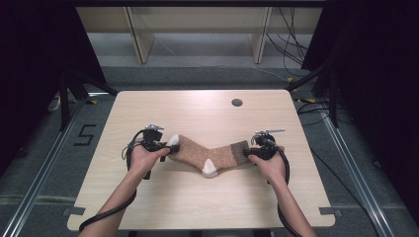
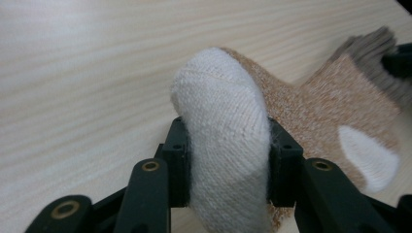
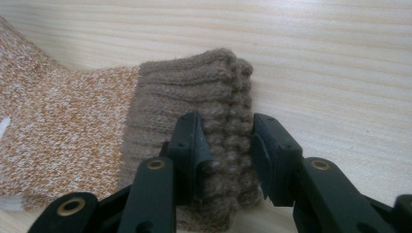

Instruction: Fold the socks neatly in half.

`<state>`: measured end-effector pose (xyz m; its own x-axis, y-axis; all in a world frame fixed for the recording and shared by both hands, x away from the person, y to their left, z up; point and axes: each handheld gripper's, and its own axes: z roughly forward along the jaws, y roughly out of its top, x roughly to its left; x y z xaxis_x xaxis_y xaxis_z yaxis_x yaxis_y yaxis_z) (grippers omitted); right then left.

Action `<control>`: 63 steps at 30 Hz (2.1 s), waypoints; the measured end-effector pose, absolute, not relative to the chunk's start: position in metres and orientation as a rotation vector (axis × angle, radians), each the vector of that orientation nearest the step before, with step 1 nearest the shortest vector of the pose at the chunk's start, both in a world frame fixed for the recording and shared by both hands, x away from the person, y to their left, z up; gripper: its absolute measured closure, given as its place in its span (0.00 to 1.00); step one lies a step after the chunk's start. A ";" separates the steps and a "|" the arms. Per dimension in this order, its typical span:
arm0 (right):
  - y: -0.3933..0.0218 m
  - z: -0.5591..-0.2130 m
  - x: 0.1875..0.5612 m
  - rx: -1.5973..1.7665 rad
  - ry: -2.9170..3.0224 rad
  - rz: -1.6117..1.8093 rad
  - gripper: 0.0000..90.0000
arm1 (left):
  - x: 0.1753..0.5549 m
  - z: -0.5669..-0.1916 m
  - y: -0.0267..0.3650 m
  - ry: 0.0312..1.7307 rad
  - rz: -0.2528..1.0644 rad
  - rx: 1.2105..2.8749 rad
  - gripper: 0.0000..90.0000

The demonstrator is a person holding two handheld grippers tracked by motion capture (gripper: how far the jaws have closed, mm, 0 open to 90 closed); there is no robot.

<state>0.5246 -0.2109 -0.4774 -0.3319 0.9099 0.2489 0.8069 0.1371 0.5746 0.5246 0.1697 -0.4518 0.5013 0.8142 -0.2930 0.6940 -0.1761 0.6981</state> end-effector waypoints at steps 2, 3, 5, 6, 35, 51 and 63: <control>-0.208 -0.477 0.523 1.738 2.229 0.962 0.70 | 0.524 -0.444 0.168 1.234 0.194 1.913 0.67; -0.208 -0.477 0.524 1.716 2.244 0.961 0.70 | 0.524 -0.441 0.167 1.229 0.199 1.910 0.67; -0.207 -0.478 0.524 1.709 2.243 0.963 0.70 | 0.523 -0.436 0.166 1.223 0.201 1.907 0.67; -0.206 -0.477 0.524 1.694 2.260 0.964 0.69 | 0.523 -0.435 0.166 1.223 0.200 1.901 0.66; -0.205 -0.468 0.517 1.595 2.212 0.986 0.84 | 0.517 -0.417 0.165 1.181 0.273 1.897 0.67; -0.195 -0.467 0.517 1.597 2.220 0.972 0.83 | 0.514 -0.404 0.161 1.161 0.291 1.883 0.67; -0.191 -0.467 0.518 1.570 2.241 0.979 0.82 | 0.511 -0.395 0.154 1.134 0.292 1.873 0.68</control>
